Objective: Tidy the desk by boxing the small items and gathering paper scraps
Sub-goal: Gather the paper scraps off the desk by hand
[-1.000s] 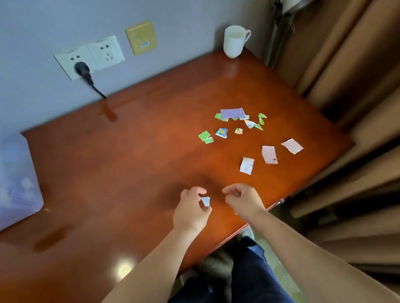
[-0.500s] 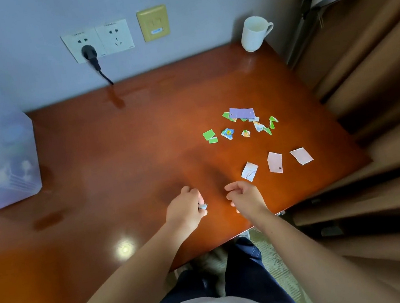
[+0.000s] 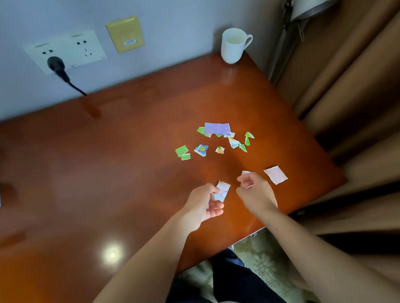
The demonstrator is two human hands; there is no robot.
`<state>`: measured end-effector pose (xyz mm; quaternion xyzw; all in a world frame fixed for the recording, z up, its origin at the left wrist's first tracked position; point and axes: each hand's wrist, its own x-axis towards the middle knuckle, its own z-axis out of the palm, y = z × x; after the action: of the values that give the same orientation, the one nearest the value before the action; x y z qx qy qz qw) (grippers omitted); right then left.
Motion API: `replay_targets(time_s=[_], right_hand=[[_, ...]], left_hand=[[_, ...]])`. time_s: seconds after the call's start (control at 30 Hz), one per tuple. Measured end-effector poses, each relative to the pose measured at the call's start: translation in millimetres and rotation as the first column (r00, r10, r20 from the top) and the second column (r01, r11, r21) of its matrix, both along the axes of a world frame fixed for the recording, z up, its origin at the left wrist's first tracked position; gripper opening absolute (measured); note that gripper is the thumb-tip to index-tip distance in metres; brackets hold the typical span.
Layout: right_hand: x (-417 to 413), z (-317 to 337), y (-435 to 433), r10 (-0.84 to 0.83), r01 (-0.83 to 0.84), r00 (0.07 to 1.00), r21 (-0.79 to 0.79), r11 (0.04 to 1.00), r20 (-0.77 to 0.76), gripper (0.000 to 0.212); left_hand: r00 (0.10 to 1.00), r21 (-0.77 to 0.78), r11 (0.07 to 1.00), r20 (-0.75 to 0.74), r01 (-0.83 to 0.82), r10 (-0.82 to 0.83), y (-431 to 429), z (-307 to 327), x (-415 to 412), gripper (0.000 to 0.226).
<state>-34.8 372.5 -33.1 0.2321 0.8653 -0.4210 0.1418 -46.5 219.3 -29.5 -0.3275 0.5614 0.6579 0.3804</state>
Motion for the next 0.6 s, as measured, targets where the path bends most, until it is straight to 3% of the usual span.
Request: replay_targets(time_s=[0.1, 0.17, 0.2, 0.27, 0.3, 0.37, 0.47, 0.6], right_hand=[[-12.4, -7.1, 14.7, 0.088, -0.085, 0.996, 0.144, 0.986, -0.017, 0.031], [-19.2, -10.3, 22.3, 0.146, -0.137, 0.989, 0.225, 0.965, -0.026, 0.037], [-22.2, -12.1, 26.1, 0.178, -0.167, 0.984, 0.256, 0.952, -0.022, 0.040], [-27.1, -15.3, 34.0, 0.256, -0.248, 0.966, 0.320, 0.914, 0.016, 0.045], [-29.3, -17.1, 37.8, 0.299, -0.293, 0.953, 0.348, 0.890, 0.039, 0.047], [-33.5, -19.9, 44.0, 0.374, -0.370, 0.925, 0.384, 0.846, 0.067, 0.051], [-38.6, -22.4, 49.1, 0.471, -0.456, 0.878, 0.439, 0.774, 0.082, 0.054], [-44.3, -23.2, 51.4, 0.537, -0.511, 0.840, 0.450, 0.732, 0.078, 0.040]], left_hand=[[0.986, 0.045, 0.992, 0.120, -0.120, 0.114, 17.8, 5.0, -10.0, 0.016], [0.999, -0.115, 0.993, -0.013, -0.038, 0.037, 26.8, -3.2, -13.5, 0.023], [0.987, -0.261, 0.964, -0.134, 0.053, -0.090, 30.1, -10.4, -14.0, 0.026], [0.883, -0.568, 0.803, -0.265, 0.182, -0.388, 33.6, -21.4, -12.9, 0.023], [0.843, -0.665, 0.714, -0.239, 0.219, -0.481, 34.6, -22.6, -11.6, 0.018], [0.806, -0.785, 0.568, -0.157, 0.249, -0.570, 38.3, -25.3, -10.1, 0.030], [0.777, -0.860, 0.448, -0.102, 0.245, -0.621, 46.0, -24.6, -11.3, 0.039], [0.808, -0.854, 0.461, -0.086, 0.241, -0.583, 45.9, -27.7, -15.1, 0.026]])
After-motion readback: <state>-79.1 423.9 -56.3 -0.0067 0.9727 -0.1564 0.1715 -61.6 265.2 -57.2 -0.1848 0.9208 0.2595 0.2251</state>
